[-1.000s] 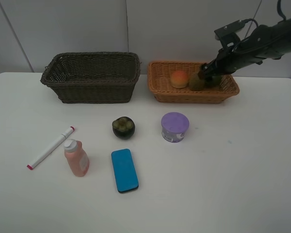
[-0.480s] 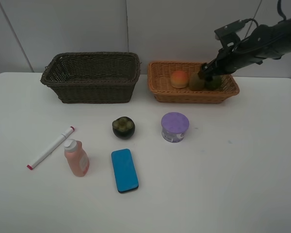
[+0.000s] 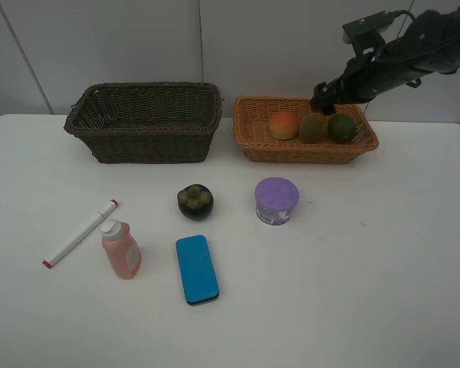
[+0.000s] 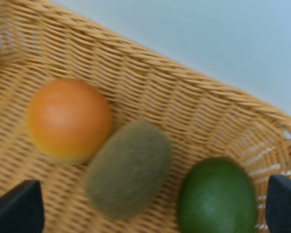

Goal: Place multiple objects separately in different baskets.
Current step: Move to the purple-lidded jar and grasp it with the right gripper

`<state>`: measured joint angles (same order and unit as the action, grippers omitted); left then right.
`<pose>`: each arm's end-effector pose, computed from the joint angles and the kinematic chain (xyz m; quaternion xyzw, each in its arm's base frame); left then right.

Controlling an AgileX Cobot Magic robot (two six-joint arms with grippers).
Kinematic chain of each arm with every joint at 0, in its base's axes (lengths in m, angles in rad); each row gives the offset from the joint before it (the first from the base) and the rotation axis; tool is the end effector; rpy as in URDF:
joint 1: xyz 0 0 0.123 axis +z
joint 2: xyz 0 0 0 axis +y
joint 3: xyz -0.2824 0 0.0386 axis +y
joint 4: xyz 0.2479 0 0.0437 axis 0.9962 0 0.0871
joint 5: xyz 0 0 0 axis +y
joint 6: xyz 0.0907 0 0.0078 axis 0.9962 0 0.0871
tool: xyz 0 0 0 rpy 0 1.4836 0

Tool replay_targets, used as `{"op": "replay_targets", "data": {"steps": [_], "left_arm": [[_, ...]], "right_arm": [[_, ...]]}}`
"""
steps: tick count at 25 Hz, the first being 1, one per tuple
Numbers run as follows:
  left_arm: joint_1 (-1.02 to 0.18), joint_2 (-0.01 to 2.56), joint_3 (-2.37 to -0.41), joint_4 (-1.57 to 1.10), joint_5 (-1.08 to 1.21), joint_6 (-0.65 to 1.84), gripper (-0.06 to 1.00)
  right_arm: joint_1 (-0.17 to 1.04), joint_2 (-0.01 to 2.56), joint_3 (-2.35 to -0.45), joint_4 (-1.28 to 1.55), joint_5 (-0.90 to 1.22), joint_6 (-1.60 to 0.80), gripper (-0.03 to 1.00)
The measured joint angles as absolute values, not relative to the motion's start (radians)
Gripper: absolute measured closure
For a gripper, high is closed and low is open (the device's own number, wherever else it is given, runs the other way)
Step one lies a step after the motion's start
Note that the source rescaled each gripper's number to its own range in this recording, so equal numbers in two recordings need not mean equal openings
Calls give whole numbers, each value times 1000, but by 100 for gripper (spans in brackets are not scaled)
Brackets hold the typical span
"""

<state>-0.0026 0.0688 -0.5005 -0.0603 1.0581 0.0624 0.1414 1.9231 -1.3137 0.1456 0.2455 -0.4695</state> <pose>0.0058 -0.0048 0.2776 0.0283 0.8690 -0.0154 0.4937 0.4228 0.0634 0.2056 -0.2207 0.8930 -0.0204 0.3917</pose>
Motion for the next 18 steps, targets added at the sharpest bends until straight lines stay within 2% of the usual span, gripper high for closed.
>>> {"op": "replay_targets", "data": {"steps": [6, 13, 18], "left_arm": [[-3, 69, -500, -60, 1058, 62, -6], [-3, 69, -500, -60, 1058, 62, -6], [-3, 69, -500, -60, 1058, 62, -6]], "right_arm": [[169, 1876, -1314, 146, 354, -330, -3], [231, 1861, -1314, 146, 516, -280, -3], [288, 1847, -1273, 149, 532, -253, -3]]}}
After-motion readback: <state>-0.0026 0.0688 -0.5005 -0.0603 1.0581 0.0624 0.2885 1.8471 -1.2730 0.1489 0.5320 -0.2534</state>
